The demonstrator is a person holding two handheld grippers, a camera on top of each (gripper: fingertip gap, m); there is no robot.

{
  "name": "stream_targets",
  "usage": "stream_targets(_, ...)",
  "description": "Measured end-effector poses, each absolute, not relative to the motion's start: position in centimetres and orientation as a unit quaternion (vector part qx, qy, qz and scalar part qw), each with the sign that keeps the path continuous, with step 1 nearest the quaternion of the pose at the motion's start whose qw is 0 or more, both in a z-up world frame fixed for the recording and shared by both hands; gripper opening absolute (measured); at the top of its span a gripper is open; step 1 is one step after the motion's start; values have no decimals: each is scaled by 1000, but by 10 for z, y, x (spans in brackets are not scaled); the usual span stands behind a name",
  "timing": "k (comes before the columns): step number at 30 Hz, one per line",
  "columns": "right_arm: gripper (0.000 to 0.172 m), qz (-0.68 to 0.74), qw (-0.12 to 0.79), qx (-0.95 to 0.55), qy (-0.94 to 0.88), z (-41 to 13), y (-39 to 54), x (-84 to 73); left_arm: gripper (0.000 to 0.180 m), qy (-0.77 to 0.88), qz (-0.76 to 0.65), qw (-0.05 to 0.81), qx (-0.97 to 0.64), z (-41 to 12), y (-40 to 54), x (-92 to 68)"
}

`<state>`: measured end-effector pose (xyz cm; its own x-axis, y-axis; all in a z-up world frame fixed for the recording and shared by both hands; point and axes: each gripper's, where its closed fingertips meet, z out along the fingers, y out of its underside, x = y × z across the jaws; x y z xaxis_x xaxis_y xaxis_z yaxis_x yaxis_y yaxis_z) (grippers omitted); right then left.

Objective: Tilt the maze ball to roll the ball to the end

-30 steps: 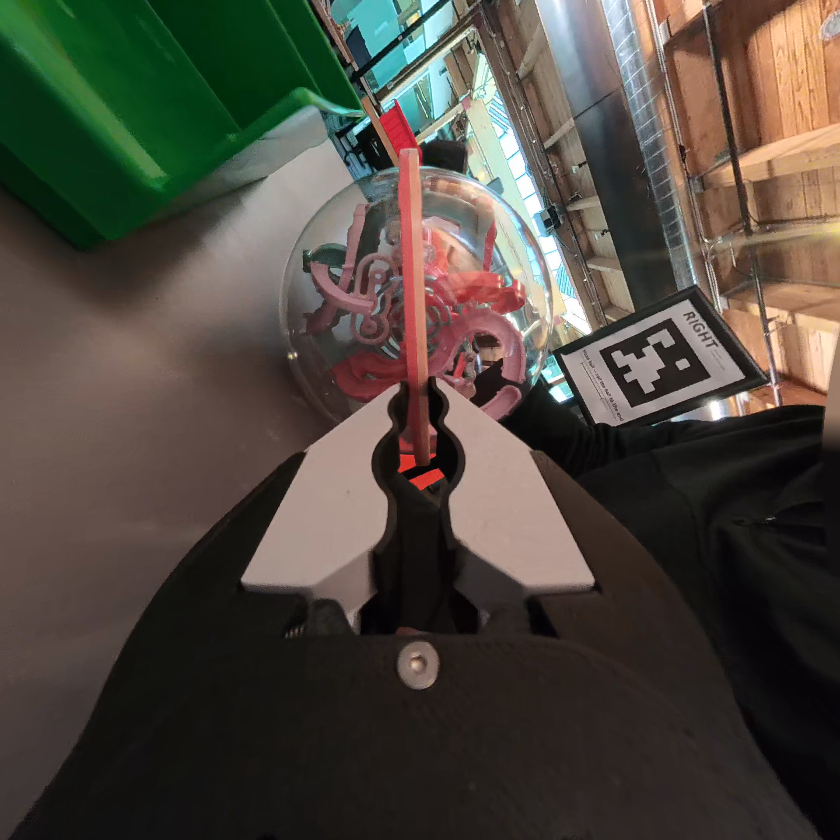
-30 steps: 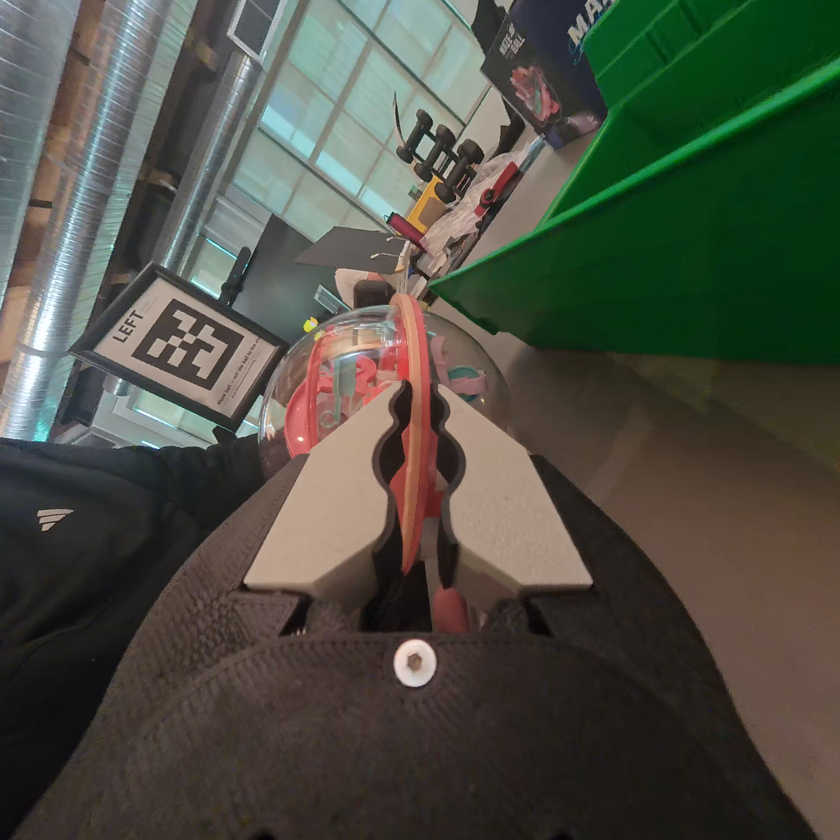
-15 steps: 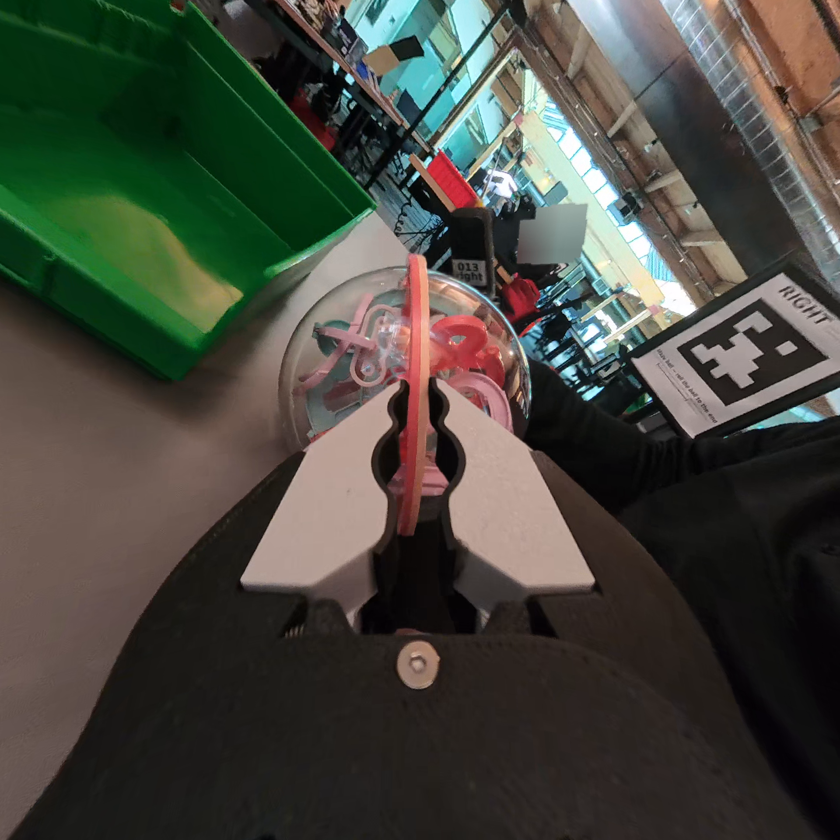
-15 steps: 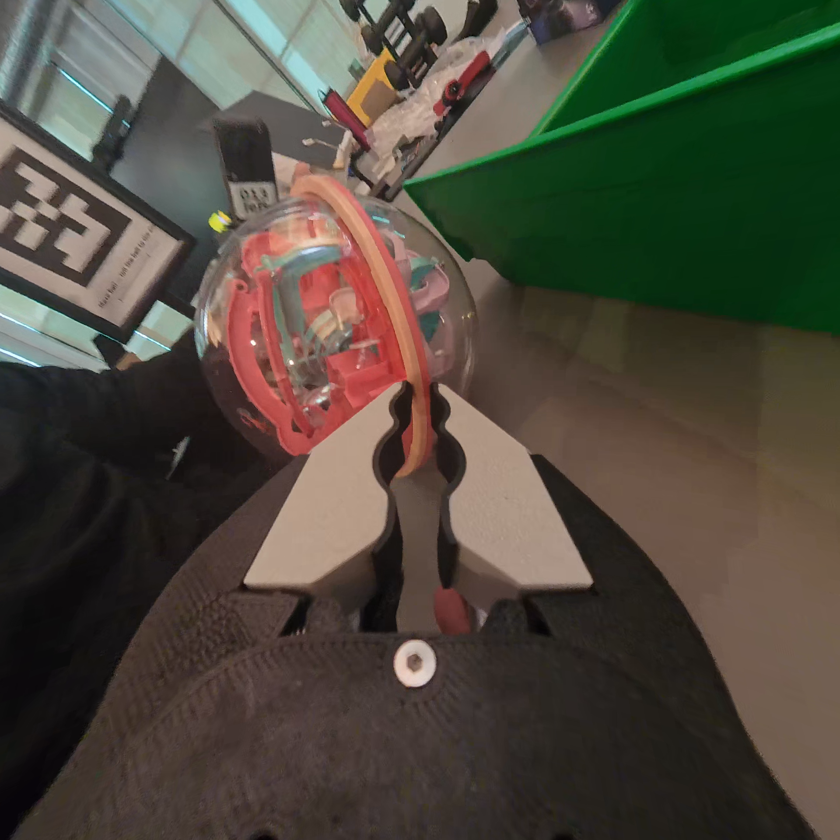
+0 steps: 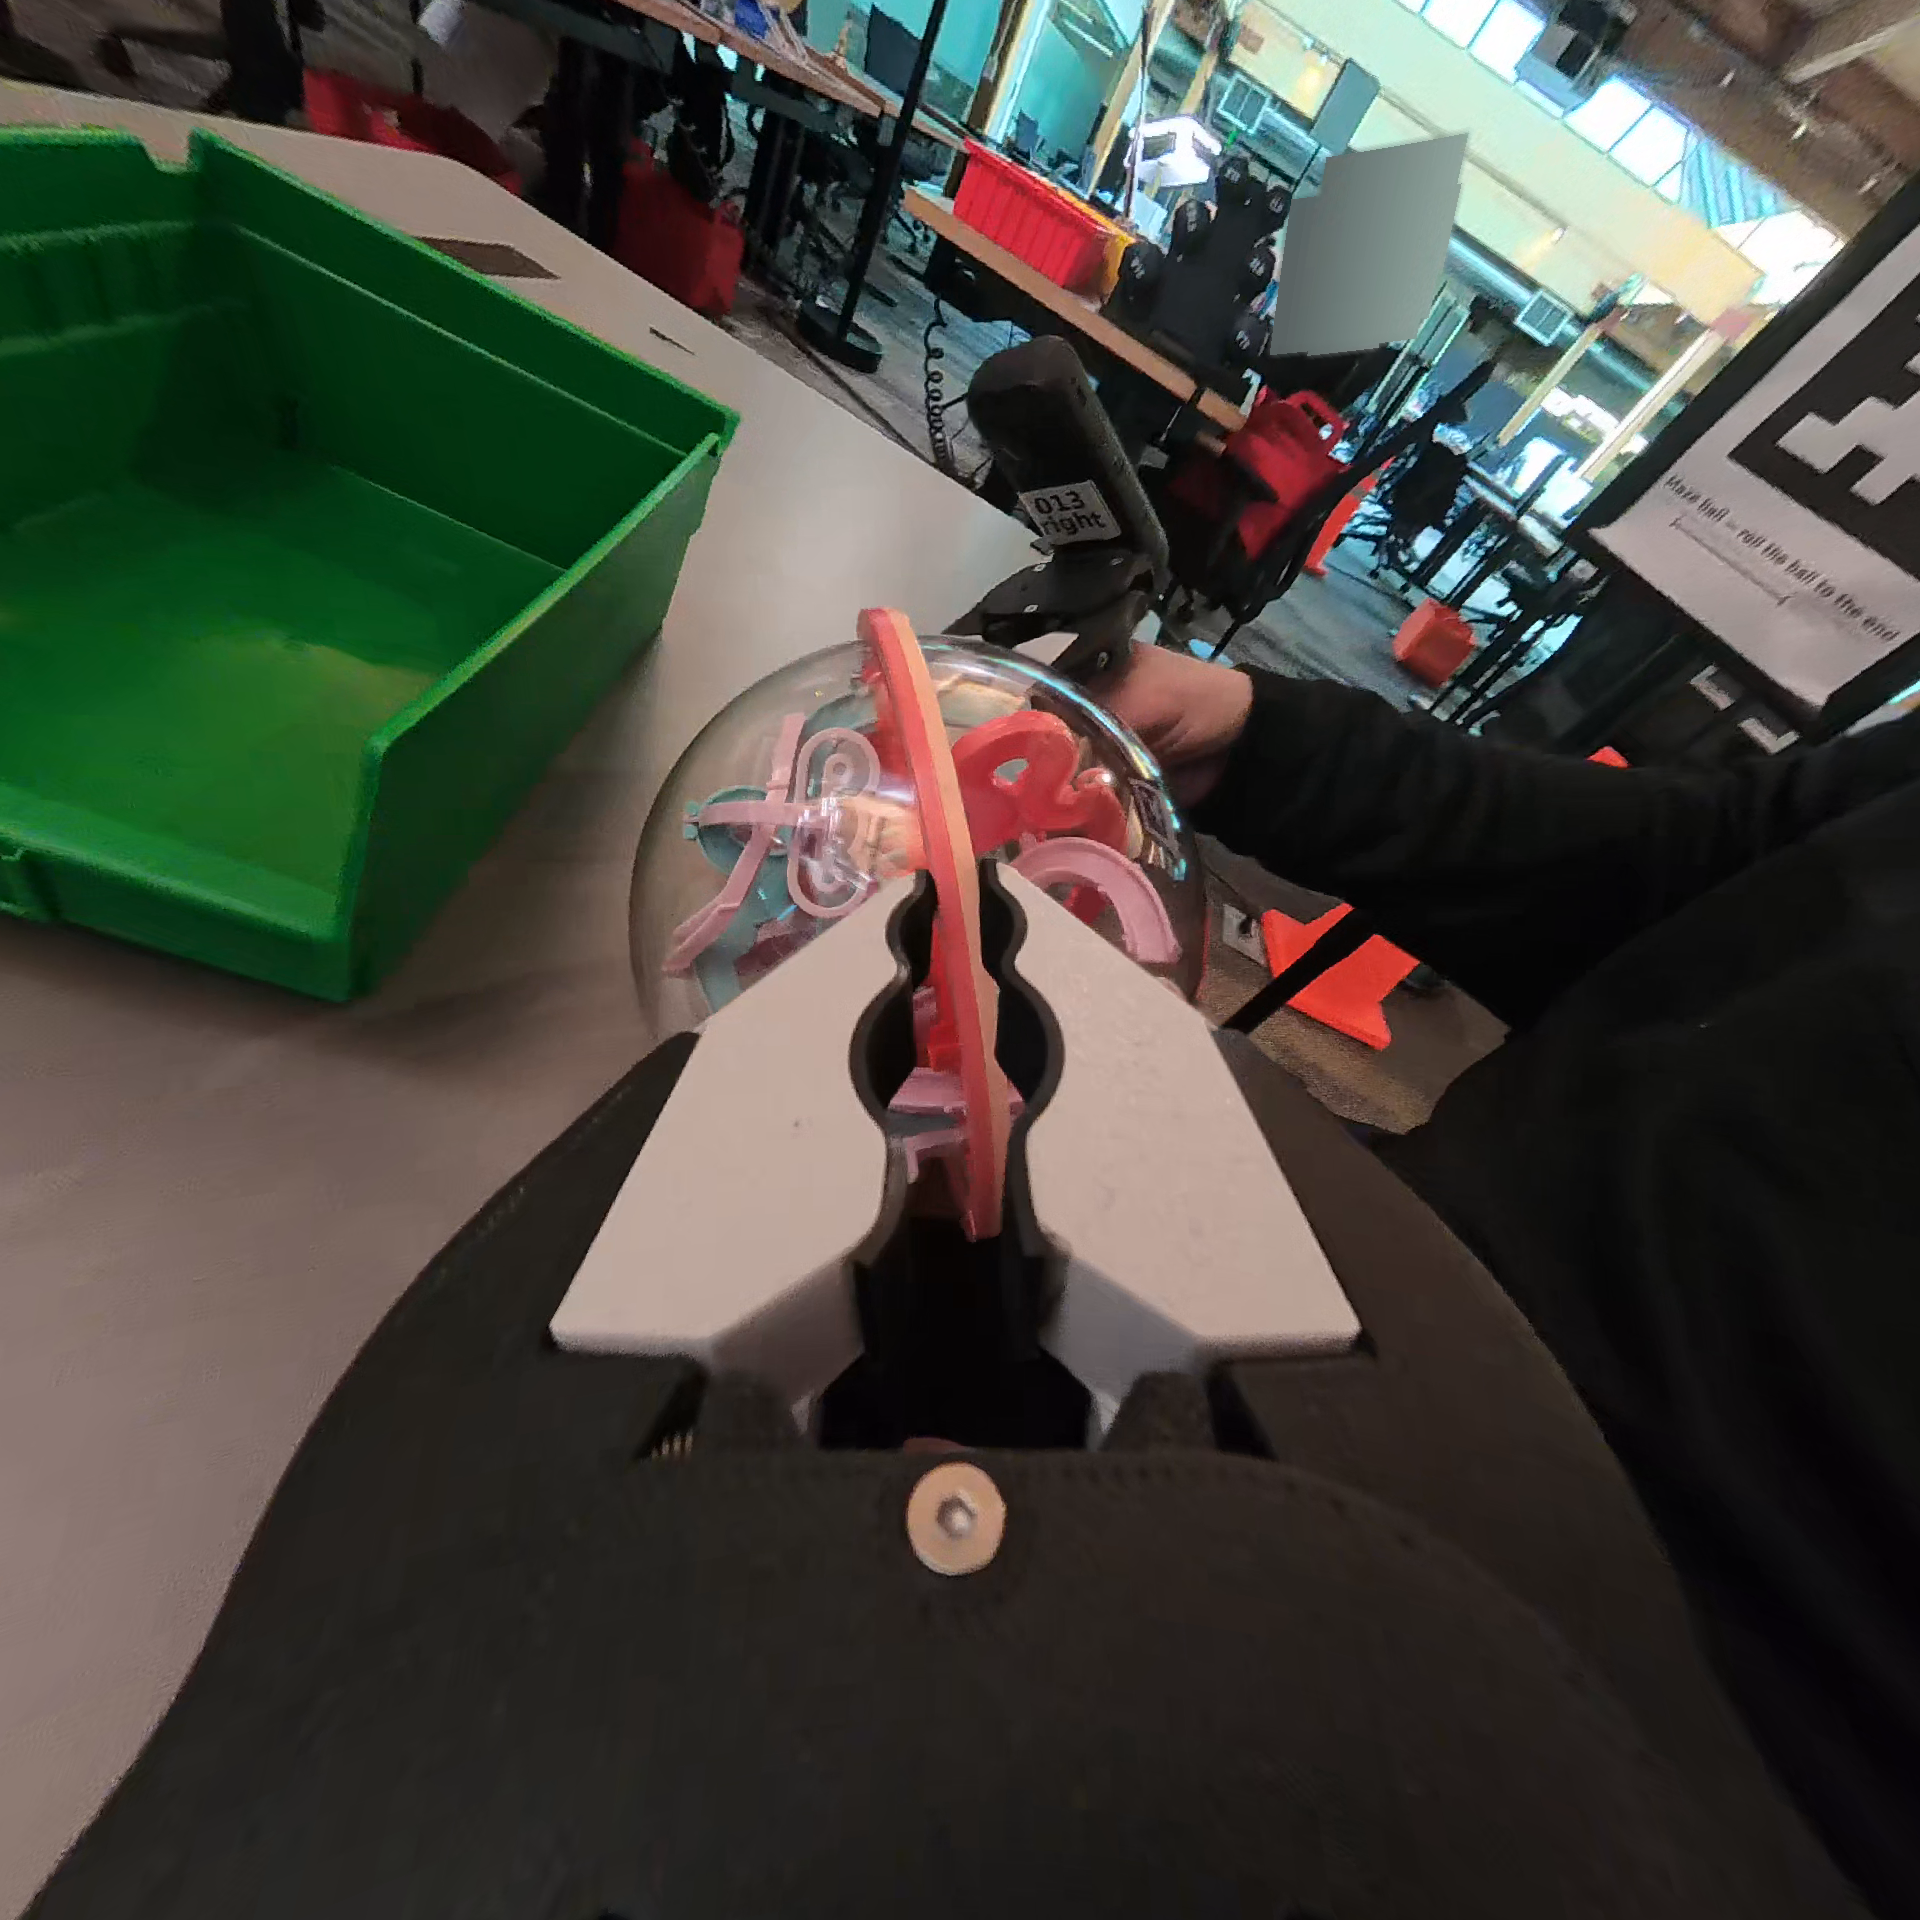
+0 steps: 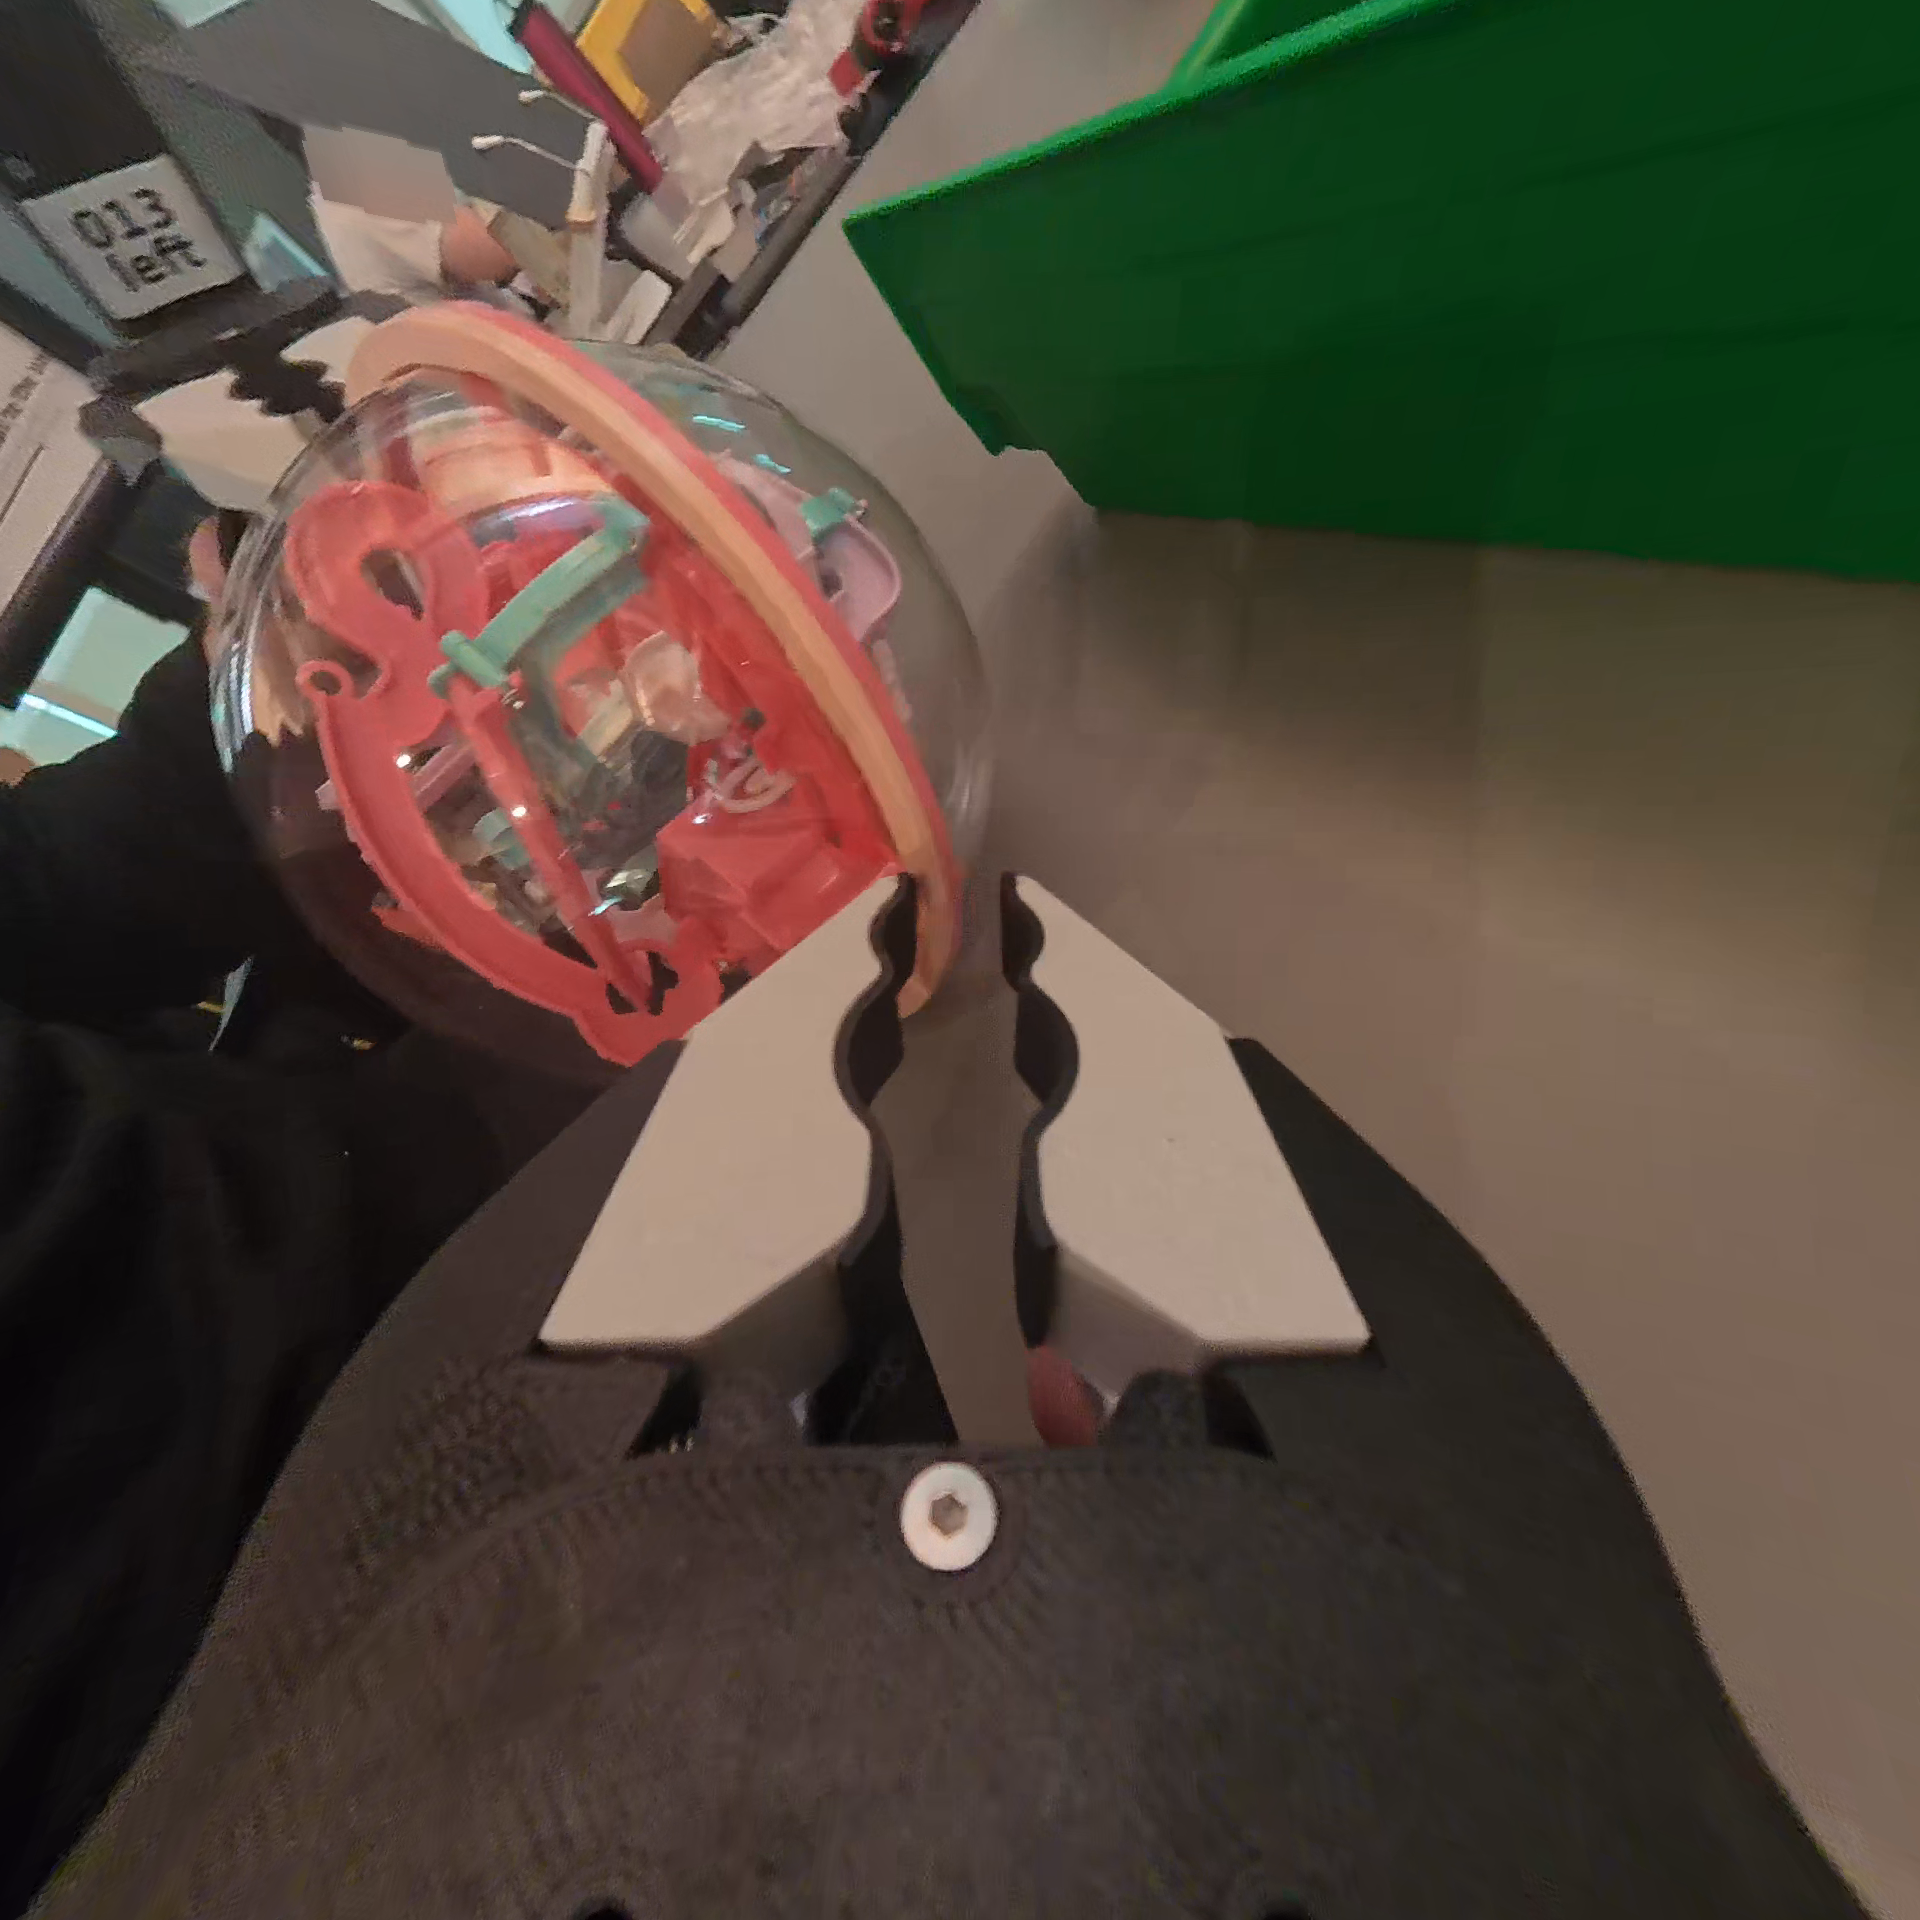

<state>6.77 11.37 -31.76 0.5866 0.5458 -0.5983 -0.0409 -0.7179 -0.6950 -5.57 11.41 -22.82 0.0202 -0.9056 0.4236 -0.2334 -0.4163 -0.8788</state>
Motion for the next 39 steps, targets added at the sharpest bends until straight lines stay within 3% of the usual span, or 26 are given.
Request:
stream_targets(7,61,461,362,-805,-93,-292,87,85,6,443,-536,322,-642,-225,105,-40)
stream_targets(8,80,466,364,-800,-101,-290,82,81,6,445,-537,325,-639,-223,104,-39)
stream_targets(16,156,451,349,-789,-229,-292,59,16,6,481,-525,328,-621,-222,89,-18)
stream_targets(23,157,458,341,-785,-240,-296,62,5,7,462,-559,306,-616,-218,94,-20)
stream_targets(27,156,465,341,-782,-236,-296,64,5,55,456,-565,279,-629,-218,113,-46)
stream_targets(30,156,472,343,-778,-233,-295,65,6,113,481,-533,199,-667,-260,103,-58)
stream_targets(35,157,474,350,-767,-253,-294,64,-2,150,525,-507,82,-678,-323,53,-36)
stream_targets(39,156,458,369,-757,-285,-292,60,-5,153,563,-503,52,-654,-326,36,-28)
